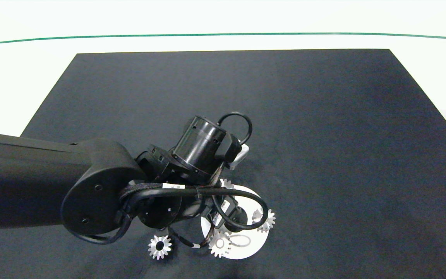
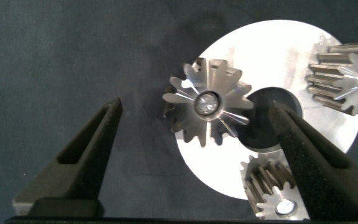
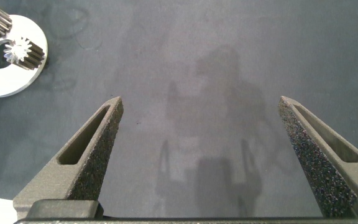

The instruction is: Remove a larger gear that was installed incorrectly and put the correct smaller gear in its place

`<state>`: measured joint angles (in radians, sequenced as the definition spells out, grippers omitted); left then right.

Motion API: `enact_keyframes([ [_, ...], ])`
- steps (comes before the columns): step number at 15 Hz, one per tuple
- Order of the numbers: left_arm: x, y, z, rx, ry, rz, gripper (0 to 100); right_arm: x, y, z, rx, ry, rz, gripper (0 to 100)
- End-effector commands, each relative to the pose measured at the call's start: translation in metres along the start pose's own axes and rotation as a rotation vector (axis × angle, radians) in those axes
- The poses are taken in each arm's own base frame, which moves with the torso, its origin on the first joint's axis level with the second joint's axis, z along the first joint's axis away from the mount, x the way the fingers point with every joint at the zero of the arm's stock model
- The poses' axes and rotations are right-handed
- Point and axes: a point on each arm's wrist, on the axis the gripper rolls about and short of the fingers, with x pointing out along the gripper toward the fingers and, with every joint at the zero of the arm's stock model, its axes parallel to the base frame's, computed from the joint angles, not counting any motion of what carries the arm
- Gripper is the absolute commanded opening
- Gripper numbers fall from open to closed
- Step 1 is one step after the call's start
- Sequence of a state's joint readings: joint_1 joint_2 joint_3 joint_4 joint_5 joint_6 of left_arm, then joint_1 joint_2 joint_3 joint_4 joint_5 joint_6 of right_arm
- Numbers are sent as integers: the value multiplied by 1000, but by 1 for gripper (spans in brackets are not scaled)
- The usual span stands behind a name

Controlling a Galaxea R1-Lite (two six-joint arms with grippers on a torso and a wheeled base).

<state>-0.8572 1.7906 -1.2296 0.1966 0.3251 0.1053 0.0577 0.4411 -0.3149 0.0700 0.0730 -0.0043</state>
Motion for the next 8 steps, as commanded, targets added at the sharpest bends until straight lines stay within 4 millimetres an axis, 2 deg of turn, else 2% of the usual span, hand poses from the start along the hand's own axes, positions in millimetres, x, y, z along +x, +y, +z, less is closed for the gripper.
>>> enact_keyframes([
  [1, 0, 0, 2, -1, -7, 1, 89, 0, 0, -1, 0, 3, 1, 100],
  [8, 12, -5, 1, -9, 6, -3, 74, 1, 0, -1, 0, 6, 1, 100],
])
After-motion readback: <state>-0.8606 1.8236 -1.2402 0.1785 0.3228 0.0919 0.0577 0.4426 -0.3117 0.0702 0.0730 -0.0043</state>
